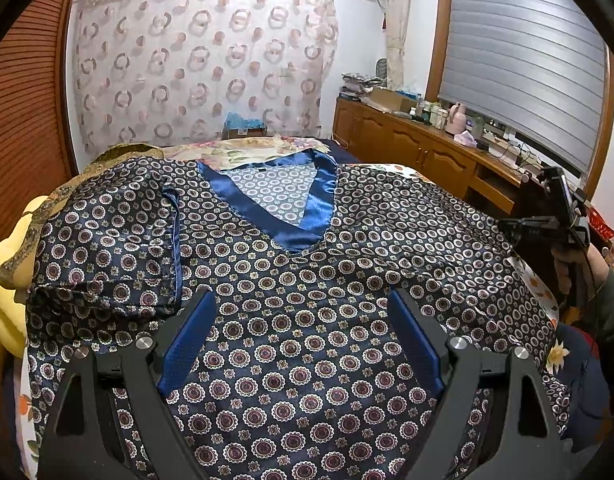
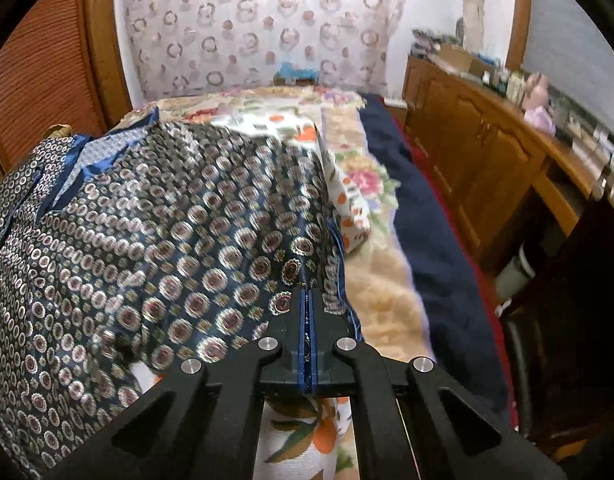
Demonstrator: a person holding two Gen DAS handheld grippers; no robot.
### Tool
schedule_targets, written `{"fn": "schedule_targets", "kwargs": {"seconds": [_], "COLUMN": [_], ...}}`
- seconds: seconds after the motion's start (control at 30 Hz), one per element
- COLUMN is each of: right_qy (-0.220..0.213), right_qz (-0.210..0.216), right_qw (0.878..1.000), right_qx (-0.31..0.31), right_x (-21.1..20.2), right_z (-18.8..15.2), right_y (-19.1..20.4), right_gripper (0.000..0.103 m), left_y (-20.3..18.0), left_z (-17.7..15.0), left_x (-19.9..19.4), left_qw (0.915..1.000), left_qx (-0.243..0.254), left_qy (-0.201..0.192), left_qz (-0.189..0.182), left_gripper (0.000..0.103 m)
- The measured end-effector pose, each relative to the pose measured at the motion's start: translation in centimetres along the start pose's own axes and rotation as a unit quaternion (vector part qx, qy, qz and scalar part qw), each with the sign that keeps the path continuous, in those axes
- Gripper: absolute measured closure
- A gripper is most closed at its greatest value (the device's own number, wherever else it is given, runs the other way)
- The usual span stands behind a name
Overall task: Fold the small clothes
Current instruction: 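Fold the held side edge over toward the V-neck with the right gripper, release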
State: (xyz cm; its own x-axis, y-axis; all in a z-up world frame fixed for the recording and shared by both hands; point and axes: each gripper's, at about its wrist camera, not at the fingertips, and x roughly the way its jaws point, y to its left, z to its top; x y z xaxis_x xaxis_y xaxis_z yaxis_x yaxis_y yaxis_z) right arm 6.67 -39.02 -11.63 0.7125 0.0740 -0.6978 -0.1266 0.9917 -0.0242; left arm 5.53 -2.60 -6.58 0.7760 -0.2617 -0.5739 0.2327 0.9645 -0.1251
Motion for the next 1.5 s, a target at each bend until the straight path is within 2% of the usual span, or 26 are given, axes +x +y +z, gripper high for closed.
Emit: {"fn": "schedule_targets", "kwargs": {"seconds": [0.17,0.33,0.43,0.53,0.57,0.63,0.7,0.8,0.9,1.17,1.2,1.23,1.27,1.33,1.43,1.5], "right_qy": [-0.045,-0.089,-0.097,-0.088,-0.085,-0.083,-0.079,-0.057,-0.034,0.018,0.019,0.018,0.015,0.0,-0.017,-0.025], "right_qz": [0.013,0.053,0.087,0.106,0.105,0.099,0.1,0.094,0.108,0.099,0.097,0.097,0.099,0.112,0.15,0.14], "right_qw": [0.999,0.991,0.983,0.979,0.98,0.981,0.985,0.99,0.991,0.994,0.994,0.994,0.994,0.992,0.986,0.986], "right_qx": [-0.027,-0.085,-0.127,-0.147,-0.149,-0.141,-0.12,-0.09,-0.068,-0.035,-0.037,-0.039,-0.045,-0.054,-0.068,-0.084], "right_x": [-2.6,-6.0,-7.0,-7.1,-7.1,-6.7,-5.9,-4.4,-2.4,3.1,3.8,4.4,4.7,5.3,5.3,4.8], "right_z": [1.7,4.1,4.1,3.2,2.9,2.5,2.6,3.0,3.7,6.1,6.5,6.8,7.2,7.7,8.8,9.3], "right_y": [3.2,8.8,12.9,15.3,15.6,15.4,14.3,12.2,11.8,12.6,12.9,13.2,13.6,14.3,16.2,17.6], "right_gripper": [0.102,0.102,0.102,0.102,0.097,0.067,0.062,0.062,0.062,0.062,0.067,0.086,0.094,0.099,0.099,0.099], "left_y": [0.0,0.2,0.3,0.3,0.3,0.3,0.4,0.6,0.6,1.3,1.4,1.6,1.8,2.2,2.9,3.2], "left_z": [0.0,-0.2,-0.2,-0.3,-0.3,-0.3,-0.4,-0.4,-0.6,-0.6,-0.6,-0.6,-0.7,-0.9,-1.1,-1.3], "left_x": [0.0,0.1,0.2,0.2,0.1,0.0,0.0,0.1,0.2,0.7,0.8,0.8,0.9,1.0,1.0,0.8], "left_qw": [1.0,1.0,1.0,1.0,1.0,1.0,1.0,0.9999,0.9999,0.9999,0.9999,0.9998,0.9998,0.9997,0.9994,0.9992], "left_qx": [-0.002,-0.006,-0.008,-0.008,-0.008,-0.008,-0.01,-0.014,-0.015,-0.013,-0.014,-0.015,-0.017,-0.021,-0.03,-0.036], "left_qy": [-0.001,0.0,0.003,0.003,0.002,0.001,0.001,0.0,0.001,0.008,0.008,0.009,0.009,0.009,0.008,0.009], "left_qz": [0.0,-0.001,0.001,0.001,0.0,-0.001,-0.001,-0.003,-0.004,0.002,0.003,0.004,0.004,0.008,0.011,0.013], "left_gripper": [0.015,0.015,0.015,0.015,0.015,0.015,0.015,0.015,0.015,0.015,0.015,0.015,0.015,0.015,0.015,0.015]}}
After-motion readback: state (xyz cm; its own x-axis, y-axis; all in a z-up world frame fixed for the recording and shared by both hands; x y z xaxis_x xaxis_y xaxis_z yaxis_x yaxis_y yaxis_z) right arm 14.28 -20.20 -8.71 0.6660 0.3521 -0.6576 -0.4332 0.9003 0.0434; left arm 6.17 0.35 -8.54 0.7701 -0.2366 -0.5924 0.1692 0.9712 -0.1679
